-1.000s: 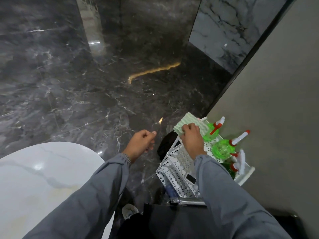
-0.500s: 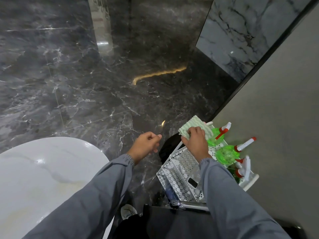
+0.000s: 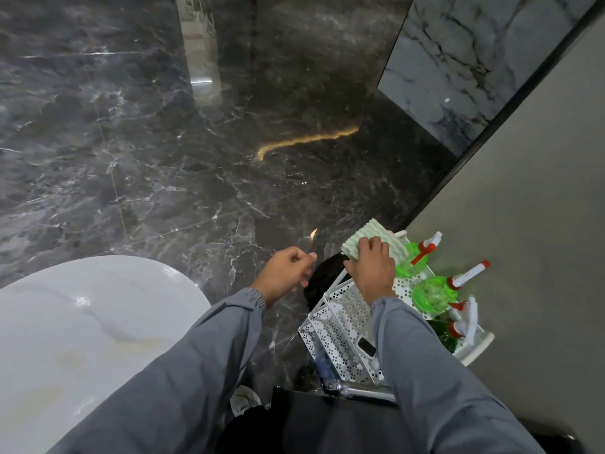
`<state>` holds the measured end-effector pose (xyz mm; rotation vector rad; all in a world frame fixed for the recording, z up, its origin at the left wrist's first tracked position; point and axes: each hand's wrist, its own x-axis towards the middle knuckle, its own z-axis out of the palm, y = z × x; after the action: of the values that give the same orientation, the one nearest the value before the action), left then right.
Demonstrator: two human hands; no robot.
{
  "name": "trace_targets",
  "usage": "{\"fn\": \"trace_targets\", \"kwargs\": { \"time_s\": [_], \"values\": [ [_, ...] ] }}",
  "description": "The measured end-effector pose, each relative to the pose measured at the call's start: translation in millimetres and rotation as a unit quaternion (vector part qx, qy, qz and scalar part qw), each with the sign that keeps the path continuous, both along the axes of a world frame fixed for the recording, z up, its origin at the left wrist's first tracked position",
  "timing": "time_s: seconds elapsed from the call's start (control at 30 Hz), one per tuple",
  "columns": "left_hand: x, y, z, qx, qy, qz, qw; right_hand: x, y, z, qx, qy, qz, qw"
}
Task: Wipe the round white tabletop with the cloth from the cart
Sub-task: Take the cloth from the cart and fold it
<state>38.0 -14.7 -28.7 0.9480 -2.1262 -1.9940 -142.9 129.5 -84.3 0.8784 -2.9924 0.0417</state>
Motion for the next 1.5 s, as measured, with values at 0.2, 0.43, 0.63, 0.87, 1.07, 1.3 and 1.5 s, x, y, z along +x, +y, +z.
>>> {"fn": "trace_targets", "kwargs": {
  "time_s": [0.2, 0.43, 0.63, 0.87, 1.07, 1.3, 1.5],
  "values": [
    [-1, 3, -3, 0.009, 0.001, 0.001, 1.0, 2, 3, -8, -0.138, 0.017, -0.019, 0.99],
    [3, 1, -2, 0.029, 0.012, 0.018, 0.999, 8, 22, 28, -0.422, -0.057, -0.061, 0.903],
    [8, -13, 9, 0.109, 0.053, 0.066, 0.99, 49, -5, 71, -0.459, -0.127, 0.058, 0.877],
    [76, -61, -6, 0.079, 0.083, 0.209, 0.971, 129, -80, 67, -0.443, -0.29, 0.154, 0.834],
    [196, -99, -34, 0.086, 0.056, 0.284, 0.953, 205, -135, 49, -0.372, -0.444, 0.232, 0.781],
    [338, -87, -61, 0.033, -0.011, 0.391, 0.92, 288, -186, 11, -0.225, -0.516, 0.363, 0.742],
    [403, -54, -94, 0.006, -0.063, 0.468, 0.881, 336, -205, -36, -0.127, -0.513, 0.45, 0.72]
  ]
}}
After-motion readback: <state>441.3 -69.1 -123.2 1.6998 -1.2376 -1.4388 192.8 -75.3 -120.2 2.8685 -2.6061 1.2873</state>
